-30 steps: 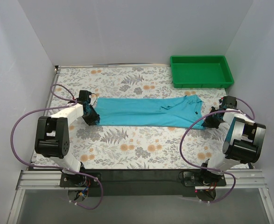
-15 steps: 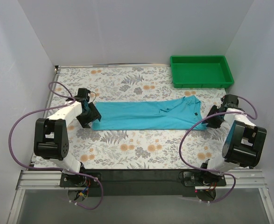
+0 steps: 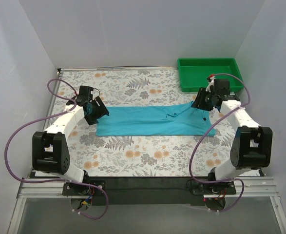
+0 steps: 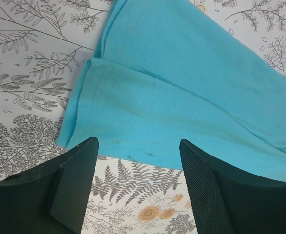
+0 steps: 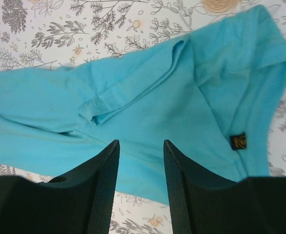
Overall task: Fold and stack the t-shirts
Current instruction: Fold the tshirt
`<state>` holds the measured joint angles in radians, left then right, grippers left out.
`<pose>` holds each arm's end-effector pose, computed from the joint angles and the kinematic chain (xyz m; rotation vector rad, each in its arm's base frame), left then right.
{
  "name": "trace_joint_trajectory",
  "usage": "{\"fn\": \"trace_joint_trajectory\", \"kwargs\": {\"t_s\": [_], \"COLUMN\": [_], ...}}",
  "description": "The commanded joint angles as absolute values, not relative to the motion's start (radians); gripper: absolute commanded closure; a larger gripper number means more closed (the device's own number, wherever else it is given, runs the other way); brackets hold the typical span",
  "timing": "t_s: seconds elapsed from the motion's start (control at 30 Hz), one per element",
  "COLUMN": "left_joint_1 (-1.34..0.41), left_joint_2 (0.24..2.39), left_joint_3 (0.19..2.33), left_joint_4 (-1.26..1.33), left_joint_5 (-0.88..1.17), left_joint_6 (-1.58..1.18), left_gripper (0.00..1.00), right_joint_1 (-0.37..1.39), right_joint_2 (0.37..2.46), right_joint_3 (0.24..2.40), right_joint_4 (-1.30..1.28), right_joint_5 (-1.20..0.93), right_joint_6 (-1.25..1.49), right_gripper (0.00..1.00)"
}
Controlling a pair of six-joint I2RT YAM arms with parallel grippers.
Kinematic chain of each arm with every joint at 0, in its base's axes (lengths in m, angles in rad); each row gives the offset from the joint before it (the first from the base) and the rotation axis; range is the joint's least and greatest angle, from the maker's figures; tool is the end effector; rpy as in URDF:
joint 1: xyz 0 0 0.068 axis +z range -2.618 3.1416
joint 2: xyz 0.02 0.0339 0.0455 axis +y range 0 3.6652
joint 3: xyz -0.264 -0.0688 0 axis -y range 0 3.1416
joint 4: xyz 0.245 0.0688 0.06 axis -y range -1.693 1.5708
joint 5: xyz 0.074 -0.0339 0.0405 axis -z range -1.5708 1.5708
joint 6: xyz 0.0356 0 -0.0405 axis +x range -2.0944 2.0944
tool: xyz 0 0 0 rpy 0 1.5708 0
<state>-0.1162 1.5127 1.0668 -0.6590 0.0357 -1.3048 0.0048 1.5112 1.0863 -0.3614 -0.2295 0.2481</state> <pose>0.2986 -0.0361 0.2276 -1.5434 2.3048 -0.4668 0.3290 0.0097 0.2538 0.1749 2.3588 0.3934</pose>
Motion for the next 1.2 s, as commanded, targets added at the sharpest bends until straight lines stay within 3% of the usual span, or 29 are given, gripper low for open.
{"fn": "trace_joint_trajectory", "kwargs": {"t_s": [0.0, 0.17, 0.43, 0.53, 0.73, 1.03, 1.17], "left_joint_1": [-0.121, -0.121, -0.121, -0.121, -0.123, -0.123, -0.123], "left_joint_2": [1.516, 1.548, 1.528, 1.514, 1.48, 1.447, 1.443], "left_joint_3": [1.042, 1.023, 0.986, 0.963, 0.943, 0.942, 0.942], "left_joint_4": [-0.609, -0.58, -0.575, -0.578, -0.597, -0.614, -0.621], "left_joint_5": [0.074, 0.083, 0.072, 0.069, 0.06, 0.055, 0.057], "left_joint_6": [-1.295, -1.305, -1.301, -1.301, -1.307, -1.302, -1.302], "left_gripper": [0.38, 0.41, 0.41, 0.41, 0.4, 0.4, 0.4], "right_joint_1": [0.043, 0.095, 0.101, 0.101, 0.101, 0.098, 0.1], "right_joint_2": [1.614, 1.727, 1.759, 1.773, 1.844, 1.934, 1.965], "right_joint_3": [1.123, 1.187, 1.232, 1.259, 1.341, 1.422, 1.448], "right_joint_4": [-0.285, -0.262, -0.262, -0.262, -0.27, -0.288, -0.291], "right_joint_5": [-0.29, -0.308, -0.036, 0.029, 0.066, 0.097, 0.087], "right_joint_6": [0.293, 0.333, 0.419, 0.443, 0.48, 0.497, 0.497], "right_gripper": [0.6, 0.62, 0.6, 0.55, 0.55, 0.58, 0.66]}}
